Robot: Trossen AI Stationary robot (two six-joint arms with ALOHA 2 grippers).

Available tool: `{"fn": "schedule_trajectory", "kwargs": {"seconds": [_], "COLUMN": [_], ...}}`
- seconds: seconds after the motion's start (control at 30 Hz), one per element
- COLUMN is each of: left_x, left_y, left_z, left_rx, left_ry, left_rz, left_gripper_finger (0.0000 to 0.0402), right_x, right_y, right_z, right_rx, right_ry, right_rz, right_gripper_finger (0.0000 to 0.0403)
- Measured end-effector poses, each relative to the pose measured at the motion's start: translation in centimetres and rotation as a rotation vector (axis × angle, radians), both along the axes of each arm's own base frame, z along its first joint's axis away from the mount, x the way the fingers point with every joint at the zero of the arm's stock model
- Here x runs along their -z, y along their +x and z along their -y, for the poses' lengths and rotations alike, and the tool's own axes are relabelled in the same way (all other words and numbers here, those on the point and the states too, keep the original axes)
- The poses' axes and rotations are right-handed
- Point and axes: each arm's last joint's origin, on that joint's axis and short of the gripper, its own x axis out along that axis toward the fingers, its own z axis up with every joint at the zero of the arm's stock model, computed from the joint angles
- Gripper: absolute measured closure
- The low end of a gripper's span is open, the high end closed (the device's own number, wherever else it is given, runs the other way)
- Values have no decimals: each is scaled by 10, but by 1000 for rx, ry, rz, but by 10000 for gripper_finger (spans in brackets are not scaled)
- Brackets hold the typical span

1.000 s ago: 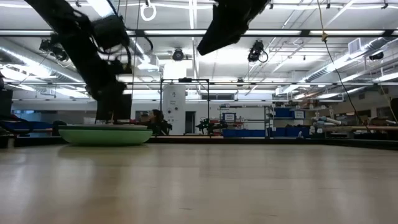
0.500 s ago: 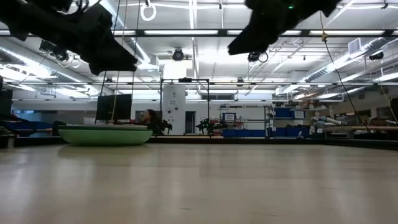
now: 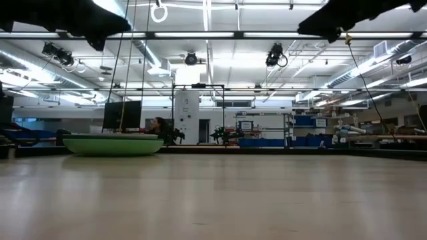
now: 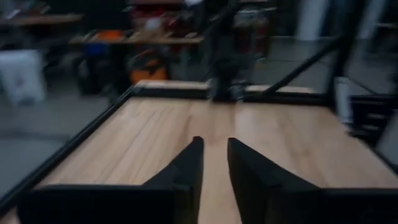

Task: Stack plastic plates
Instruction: Return to Home Position

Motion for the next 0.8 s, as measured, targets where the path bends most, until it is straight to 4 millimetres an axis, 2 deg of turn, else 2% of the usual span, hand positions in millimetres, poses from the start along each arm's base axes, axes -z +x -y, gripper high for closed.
{"fn": "schedule_trajectory", "kwargs": {"seconds": [0.1,0.27,0.47,0.67,0.8], "left_x": [-5,-10,-12,-13,-12], "left_y": [-7,-19,-40,-53,-55], "left_z": [1,1,-1,-2,-2], "left_rx": [71,80,81,88,92], "left_ry": [33,54,59,54,51], "left_rz": [43,85,119,155,164], "left_gripper_finger": [351,393,390,393,393], "right_x": [7,17,22,39,42], "right_y": [-16,-45,-81,-100,-97], "right_z": [-1,-2,-3,-5,-5], "right_rx": [-5,-4,2,-28,-31], "right_ry": [-9,3,82,109,111], "right_rz": [60,129,208,315,309], "right_gripper_finger": [294,331,377,396,387]}}
